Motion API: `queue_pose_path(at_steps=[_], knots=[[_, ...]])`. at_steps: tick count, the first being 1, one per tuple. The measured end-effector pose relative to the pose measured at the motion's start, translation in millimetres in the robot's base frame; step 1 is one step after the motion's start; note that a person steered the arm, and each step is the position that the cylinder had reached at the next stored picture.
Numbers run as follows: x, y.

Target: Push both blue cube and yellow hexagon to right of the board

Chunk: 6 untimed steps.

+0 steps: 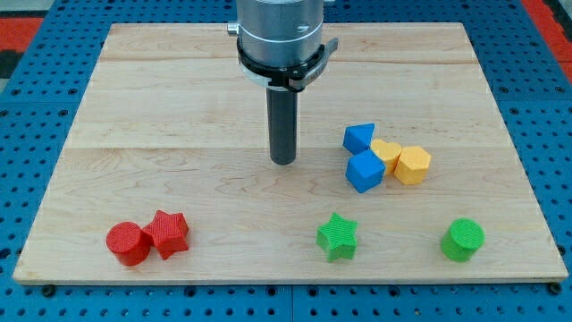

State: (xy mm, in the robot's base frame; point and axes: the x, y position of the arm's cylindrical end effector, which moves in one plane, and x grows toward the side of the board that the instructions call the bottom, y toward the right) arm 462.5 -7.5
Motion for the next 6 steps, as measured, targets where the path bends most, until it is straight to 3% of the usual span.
queue_pose_path(at_steps=[6], knots=[[0.0,9.4]])
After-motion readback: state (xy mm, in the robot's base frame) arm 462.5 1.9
